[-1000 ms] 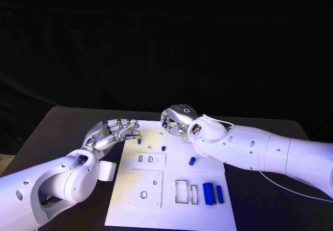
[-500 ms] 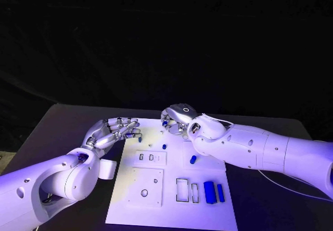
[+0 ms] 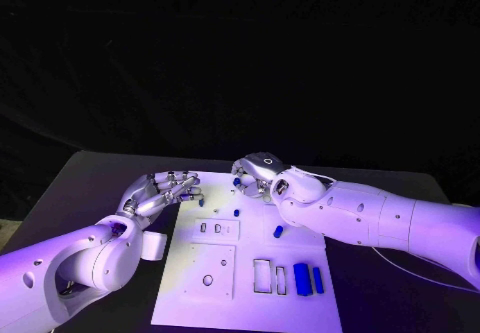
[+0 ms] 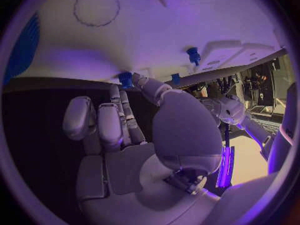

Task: Assemble the parts on the task board

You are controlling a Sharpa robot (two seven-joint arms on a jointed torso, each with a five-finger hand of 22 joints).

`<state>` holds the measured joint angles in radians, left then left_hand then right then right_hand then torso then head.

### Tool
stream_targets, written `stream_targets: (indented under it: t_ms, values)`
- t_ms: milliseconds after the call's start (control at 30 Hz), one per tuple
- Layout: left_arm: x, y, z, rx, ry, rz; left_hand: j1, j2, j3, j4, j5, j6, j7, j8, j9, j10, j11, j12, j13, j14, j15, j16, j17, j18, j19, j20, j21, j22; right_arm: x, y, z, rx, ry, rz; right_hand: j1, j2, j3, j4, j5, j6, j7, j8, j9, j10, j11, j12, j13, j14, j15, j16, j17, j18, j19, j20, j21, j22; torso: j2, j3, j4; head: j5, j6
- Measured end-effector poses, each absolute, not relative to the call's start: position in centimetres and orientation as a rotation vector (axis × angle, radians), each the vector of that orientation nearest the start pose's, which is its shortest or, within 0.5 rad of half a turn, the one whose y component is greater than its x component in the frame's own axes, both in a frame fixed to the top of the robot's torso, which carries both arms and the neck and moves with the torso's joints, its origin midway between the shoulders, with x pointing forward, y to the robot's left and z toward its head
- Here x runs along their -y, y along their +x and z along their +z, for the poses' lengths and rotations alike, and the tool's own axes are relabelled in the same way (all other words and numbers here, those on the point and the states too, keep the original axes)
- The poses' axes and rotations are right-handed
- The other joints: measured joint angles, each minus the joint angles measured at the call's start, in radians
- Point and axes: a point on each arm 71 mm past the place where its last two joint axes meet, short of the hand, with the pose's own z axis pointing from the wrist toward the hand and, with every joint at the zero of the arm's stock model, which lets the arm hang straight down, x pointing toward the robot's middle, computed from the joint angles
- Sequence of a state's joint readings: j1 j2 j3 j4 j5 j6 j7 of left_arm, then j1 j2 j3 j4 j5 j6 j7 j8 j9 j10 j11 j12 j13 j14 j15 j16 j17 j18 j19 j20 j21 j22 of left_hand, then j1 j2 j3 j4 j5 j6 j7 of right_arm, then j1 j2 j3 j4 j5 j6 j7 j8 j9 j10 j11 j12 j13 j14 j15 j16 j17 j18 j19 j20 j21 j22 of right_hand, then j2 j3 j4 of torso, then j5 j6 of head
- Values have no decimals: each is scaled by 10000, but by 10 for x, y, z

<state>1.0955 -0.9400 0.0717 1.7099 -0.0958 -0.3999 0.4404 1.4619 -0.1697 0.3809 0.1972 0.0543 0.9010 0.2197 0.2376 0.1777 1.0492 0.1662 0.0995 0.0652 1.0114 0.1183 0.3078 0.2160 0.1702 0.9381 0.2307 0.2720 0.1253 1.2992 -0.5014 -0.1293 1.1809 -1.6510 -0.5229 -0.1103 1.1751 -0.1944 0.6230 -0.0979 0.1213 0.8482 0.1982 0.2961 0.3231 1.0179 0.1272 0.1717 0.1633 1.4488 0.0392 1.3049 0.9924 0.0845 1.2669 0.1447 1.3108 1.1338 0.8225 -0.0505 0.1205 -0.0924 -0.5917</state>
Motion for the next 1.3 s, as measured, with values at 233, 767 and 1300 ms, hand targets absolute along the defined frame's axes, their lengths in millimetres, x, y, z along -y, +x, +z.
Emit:
stream_targets:
  t_ms: [233, 767, 1300]
  values:
    - [-213, 454, -166, -13327, -10536, -15747, -41, -41, 0, 0, 0, 0, 0, -38, 0, -38, 38, -37, 0, 0, 0, 0, 9, 0, 0, 0, 0, 0, 129, 535, -160, -13486, -3466, 5538, -62, -61, -216, 140, 0, 0, 1, -6, 11, -69, -2, 0, -30, -1, 2, 0, -53, 0, -14, -14, -1, 45, 6, 10, -29, 19, 65]
    - [-216, 458, -168, -13292, -10727, -15637, -41, -41, 28, -29, 0, 0, -1, -38, 0, -74, 74, -104, 0, 0, 0, 0, 29, -1, 0, 0, 0, 0, 231, 508, -138, -14220, -1031, 5348, -162, -316, -461, 553, 669, 80, -94, -351, 7, 1201, -176, 373, -18, 144, -145, 215, 312, 0, 299, -103, 156, 485, -189, 110, -283, -56, 176]
    - [-212, 459, -169, -13355, -10765, -15748, -41, -41, 28, -28, 0, 0, 0, -38, 0, -111, 36, -104, 0, 0, 0, 0, 38, -2, 0, 0, 0, -9, 254, 511, -148, -15990, -230, 5012, 187, -256, -2708, 1277, 1111, -383, 97, -723, 51, 658, 21, 297, 53, 51, 19, 254, -5, 0, 151, 43, -87, 180, -288, 200, -396, -199, 130]
